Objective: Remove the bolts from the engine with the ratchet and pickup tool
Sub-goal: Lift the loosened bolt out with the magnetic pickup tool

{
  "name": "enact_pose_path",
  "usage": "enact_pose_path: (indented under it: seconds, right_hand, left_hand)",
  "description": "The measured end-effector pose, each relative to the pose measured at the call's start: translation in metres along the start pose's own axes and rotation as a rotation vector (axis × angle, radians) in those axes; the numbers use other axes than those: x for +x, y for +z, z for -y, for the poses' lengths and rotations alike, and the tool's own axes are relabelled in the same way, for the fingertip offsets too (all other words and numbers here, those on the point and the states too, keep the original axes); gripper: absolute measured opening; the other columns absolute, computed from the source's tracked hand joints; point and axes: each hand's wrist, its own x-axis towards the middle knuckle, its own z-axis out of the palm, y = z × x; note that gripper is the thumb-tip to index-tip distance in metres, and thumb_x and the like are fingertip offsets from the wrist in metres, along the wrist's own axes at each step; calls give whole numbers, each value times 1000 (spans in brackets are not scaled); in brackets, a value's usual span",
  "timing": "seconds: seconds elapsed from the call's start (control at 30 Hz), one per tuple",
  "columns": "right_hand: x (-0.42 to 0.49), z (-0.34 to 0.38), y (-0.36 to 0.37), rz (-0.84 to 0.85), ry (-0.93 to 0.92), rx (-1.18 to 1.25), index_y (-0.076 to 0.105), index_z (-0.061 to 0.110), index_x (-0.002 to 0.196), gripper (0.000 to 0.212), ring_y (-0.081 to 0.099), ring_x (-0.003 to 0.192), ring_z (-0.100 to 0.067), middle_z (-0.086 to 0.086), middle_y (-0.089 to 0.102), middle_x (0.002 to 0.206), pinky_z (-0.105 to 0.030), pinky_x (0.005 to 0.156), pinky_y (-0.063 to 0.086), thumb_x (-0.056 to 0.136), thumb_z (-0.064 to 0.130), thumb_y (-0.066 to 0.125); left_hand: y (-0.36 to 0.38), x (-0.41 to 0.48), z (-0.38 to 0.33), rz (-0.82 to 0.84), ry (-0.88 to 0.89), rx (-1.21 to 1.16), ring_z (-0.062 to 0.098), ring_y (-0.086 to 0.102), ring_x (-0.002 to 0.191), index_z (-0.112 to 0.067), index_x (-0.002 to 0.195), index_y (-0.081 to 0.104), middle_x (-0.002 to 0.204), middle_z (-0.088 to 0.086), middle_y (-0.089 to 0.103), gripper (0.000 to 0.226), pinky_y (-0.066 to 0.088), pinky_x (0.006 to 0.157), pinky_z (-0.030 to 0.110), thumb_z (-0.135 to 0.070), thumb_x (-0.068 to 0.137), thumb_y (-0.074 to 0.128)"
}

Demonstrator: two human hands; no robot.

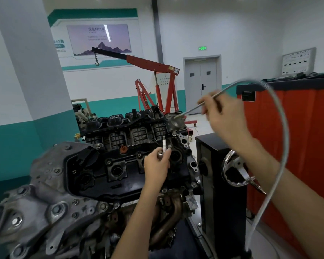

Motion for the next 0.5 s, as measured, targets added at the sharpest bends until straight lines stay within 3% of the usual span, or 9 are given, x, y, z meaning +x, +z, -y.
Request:
enact_pose_path:
  seconds: [0.1,0.23,0.33,0.43,0.5]
  right_hand:
    - [13,9,-9,-87,-49,-8,62,12,88,17,49,49,0,1,58,67,-10,47,37,98,14,47]
    - [-6,15,34,161,-94,-154,60,-1,96,20,53,59,-7,-7,57,75,-12,54,41,98,11,45]
    - [-29,14,72,242,-238,-335,57,-6,100,21,57,77,-27,-17,58,87,-31,72,48,99,8,42]
    - [-39,19,101,317,-353,-446,55,-2,100,22,54,83,-31,-18,56,93,-40,76,48,97,4,35]
    - [-44,30,121,365,-371,-490,51,1,107,33,51,87,-28,-14,53,98,-38,77,47,95,9,21]
  left_hand:
    - [-23,-27,-8,112,-116,-202,14,37,43,-7,65,57,53,6,53,37,31,47,27,-27,97,56]
    - [-46,-81,-34,532,13,-460,11,41,44,-23,77,70,82,26,54,28,26,40,23,-31,96,52]
    - [-60,-119,-42,736,45,-595,6,47,47,-22,95,71,89,23,51,22,30,42,17,-38,93,56]
    - [-84,-145,-40,755,82,-619,4,51,48,-27,92,71,102,41,47,17,26,39,19,-36,91,57]
    - [-106,-156,-40,649,76,-558,6,50,46,-26,87,70,97,35,52,16,24,39,21,-38,89,60]
